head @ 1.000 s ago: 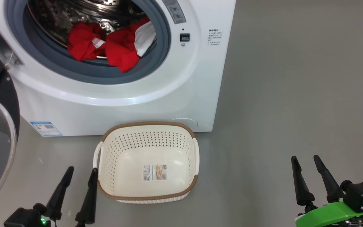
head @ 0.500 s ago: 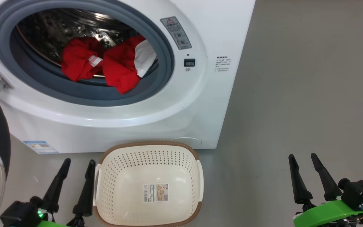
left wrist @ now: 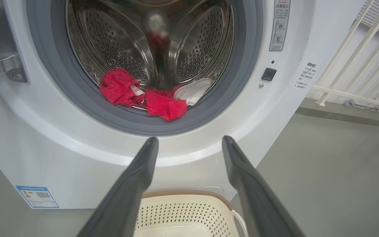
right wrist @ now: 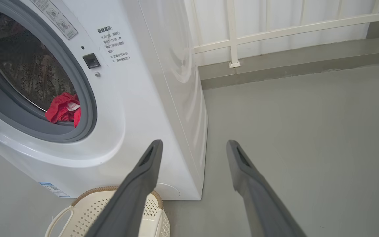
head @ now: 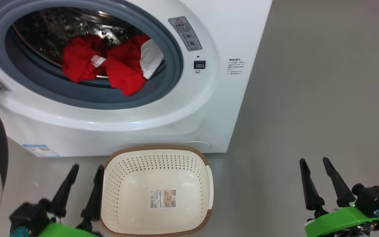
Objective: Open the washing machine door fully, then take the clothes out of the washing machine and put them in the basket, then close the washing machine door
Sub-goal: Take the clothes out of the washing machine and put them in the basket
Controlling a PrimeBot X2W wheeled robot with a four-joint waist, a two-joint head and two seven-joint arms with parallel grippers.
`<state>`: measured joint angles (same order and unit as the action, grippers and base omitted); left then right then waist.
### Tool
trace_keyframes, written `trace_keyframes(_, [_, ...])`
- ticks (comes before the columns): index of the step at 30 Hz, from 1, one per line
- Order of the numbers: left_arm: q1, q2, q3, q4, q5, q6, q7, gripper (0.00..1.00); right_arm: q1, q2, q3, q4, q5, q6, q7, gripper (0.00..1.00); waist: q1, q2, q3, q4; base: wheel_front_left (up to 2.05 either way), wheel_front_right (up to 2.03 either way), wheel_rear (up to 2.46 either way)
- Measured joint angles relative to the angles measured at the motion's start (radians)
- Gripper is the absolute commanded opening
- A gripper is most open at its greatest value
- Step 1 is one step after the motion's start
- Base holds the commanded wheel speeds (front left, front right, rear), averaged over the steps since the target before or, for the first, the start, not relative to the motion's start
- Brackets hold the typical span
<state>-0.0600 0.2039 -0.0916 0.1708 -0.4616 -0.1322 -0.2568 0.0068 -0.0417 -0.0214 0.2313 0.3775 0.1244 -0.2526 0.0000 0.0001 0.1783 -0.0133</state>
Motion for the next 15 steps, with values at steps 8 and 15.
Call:
trace_keyframes(8, [-0.261,0.016,-0.061,0.108,0.002,0.0,0.0,1.0,-0.058,0.0,0.022,-0.006,0.001,0.0,0.0,1.0,0.0,0.0,0.073,0.002,0.0,0.0,0.0])
trace_keyframes(15, [-0.541,0.029,-0.157,0.343,-0.053,0.0,0.002,1.0,-0.105,-0.001,0.046,-0.011,0.003,0.0,-0.003,1.0,0.0,0.0,0.15,-0.007,0.0,0.0,0.0])
